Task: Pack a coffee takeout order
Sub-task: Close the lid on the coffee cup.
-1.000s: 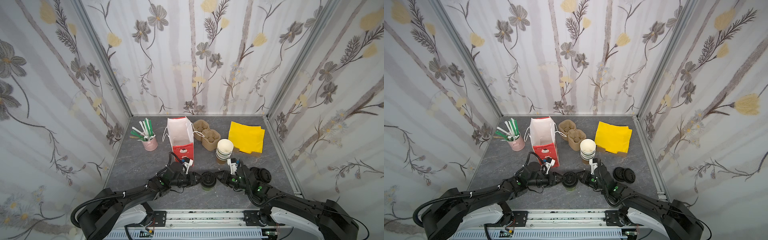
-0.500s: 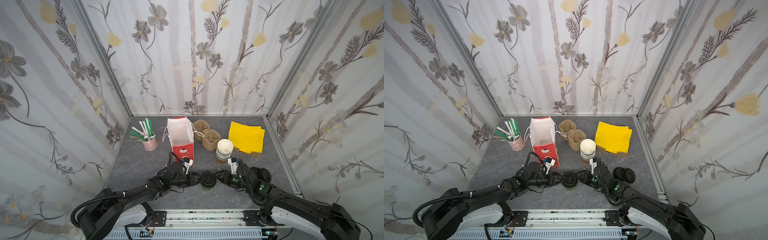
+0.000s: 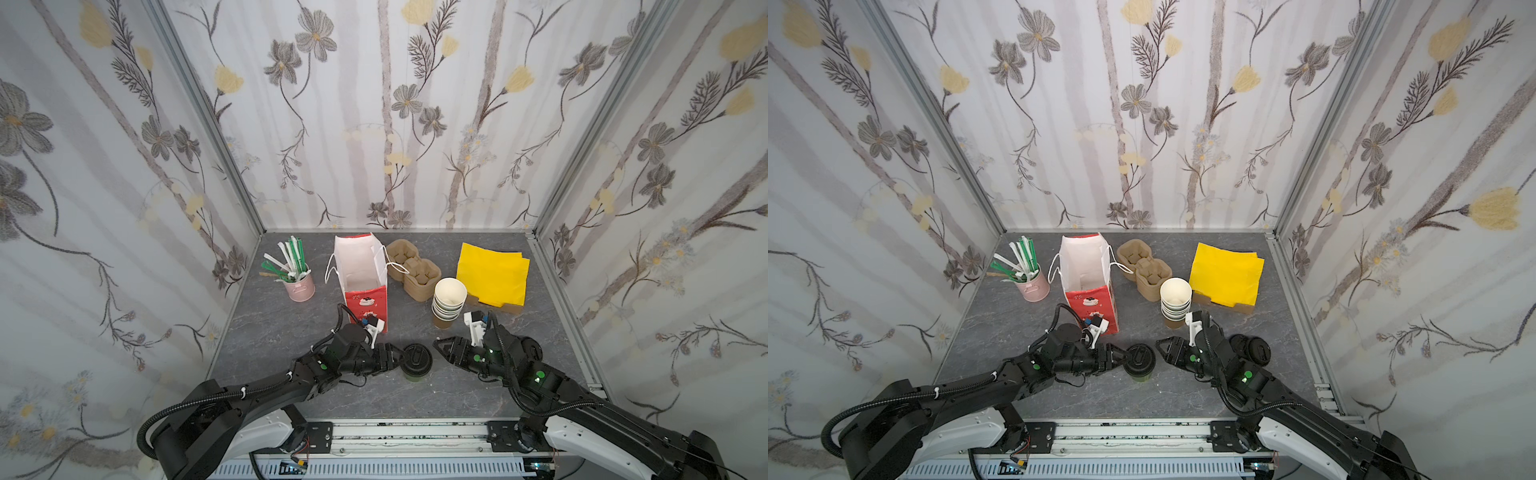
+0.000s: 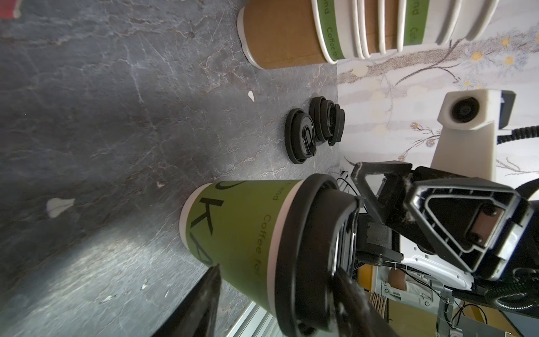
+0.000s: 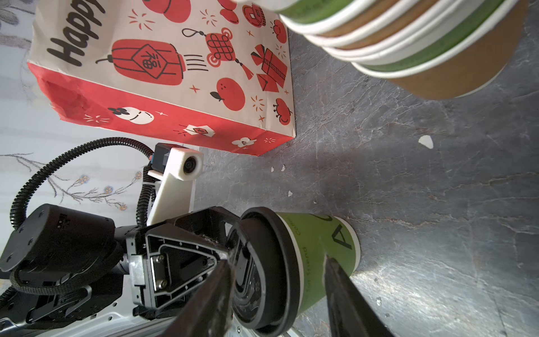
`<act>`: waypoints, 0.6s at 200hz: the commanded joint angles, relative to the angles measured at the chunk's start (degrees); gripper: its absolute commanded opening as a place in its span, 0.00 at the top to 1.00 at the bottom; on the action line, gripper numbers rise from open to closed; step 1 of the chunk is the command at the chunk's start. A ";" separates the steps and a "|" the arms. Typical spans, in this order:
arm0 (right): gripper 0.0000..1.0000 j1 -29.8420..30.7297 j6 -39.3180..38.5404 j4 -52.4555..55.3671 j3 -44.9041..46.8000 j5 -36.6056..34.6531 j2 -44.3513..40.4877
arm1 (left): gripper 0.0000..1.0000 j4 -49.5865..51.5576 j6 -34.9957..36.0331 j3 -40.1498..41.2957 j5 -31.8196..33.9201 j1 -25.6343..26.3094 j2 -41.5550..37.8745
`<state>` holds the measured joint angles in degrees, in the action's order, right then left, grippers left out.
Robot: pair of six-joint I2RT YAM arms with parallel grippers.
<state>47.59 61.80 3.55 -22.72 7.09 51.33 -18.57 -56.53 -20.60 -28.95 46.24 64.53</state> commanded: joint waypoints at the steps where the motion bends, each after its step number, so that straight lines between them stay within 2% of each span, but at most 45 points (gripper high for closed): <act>1: 0.46 -0.04 -0.72 1.45 -0.46 -0.94 -0.44 | 0.35 0.64 1.16 -1.10 0.14 -0.09 -0.54; 44: 0.45 -0.09 -1.07 2.46 -0.91 -1.10 -1.01 | 0.30 0.73 1.68 -2.73 -0.23 -0.10 -1.49; 59: 0.45 -0.14 -1.13 2.93 -1.14 -1.57 -1.81 | 0.29 1.95 1.87 -3.46 1.56 -0.06 -3.14; 84: 0.44 -0.22 -3.46 5.23 -2.38 -3.26 -4.51 | 0.33 10.49 5.57 -6.46 10.43 -0.10 -8.85; 120: 0.44 -3.86 -16.52 23.69 -16.13 -10.36 -7.90 | 0.37 14.27 9.25 -6.30 25.14 -0.10 -18.94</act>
<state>44.66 54.74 16.69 -32.03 2.59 44.88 -8.14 -50.92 -27.11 -16.27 46.22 50.00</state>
